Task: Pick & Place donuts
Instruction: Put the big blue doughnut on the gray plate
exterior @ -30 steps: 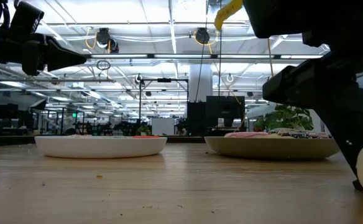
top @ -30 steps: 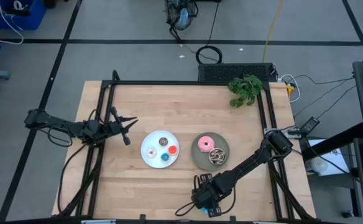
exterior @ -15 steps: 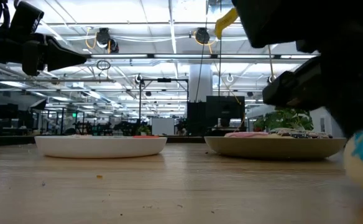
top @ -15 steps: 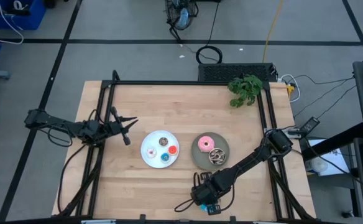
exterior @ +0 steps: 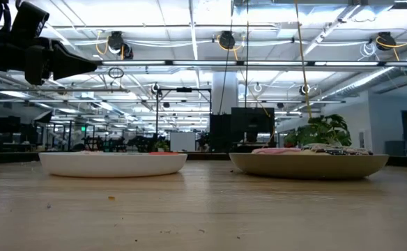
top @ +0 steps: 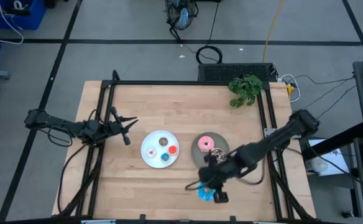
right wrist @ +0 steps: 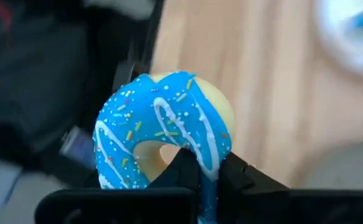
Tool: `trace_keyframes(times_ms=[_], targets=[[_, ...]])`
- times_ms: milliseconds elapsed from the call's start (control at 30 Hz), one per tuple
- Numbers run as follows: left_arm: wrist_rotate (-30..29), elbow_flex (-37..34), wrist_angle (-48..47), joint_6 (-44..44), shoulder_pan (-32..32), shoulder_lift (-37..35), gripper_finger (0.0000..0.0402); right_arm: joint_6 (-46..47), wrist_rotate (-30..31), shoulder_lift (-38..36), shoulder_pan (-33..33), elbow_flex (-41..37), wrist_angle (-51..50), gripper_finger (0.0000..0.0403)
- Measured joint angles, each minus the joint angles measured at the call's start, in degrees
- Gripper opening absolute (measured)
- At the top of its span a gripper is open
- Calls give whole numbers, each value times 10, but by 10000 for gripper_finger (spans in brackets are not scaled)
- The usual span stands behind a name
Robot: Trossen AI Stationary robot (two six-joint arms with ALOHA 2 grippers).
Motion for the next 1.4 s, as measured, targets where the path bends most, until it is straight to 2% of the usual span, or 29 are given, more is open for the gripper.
trace_keyframes(times_ms=[167,267,567,767,933,1067,1233,1400], targets=[[0,0,0,0,0,0,56,4,99,-73,-27,0,-1,8],[0,0,0,0,0,0,56,12,136,-101,-44,1,-11,10],[0,0,0,0,0,0,56,82,133,-121,-100,1,-113,9],[0,0,0,0,0,0,56,27,118,-95,-164,1,-133,9],[0,0,0,3,0,0,56,-31,62,-56,-217,-4,-124,9],[0,0,0,3,0,0,56,-66,2,-34,-245,-44,-80,9],[0,0,-1,3,0,0,56,-66,-102,-15,-261,-127,30,9],[0,0,0,3,0,0,56,-62,-107,8,-260,-181,91,9]])
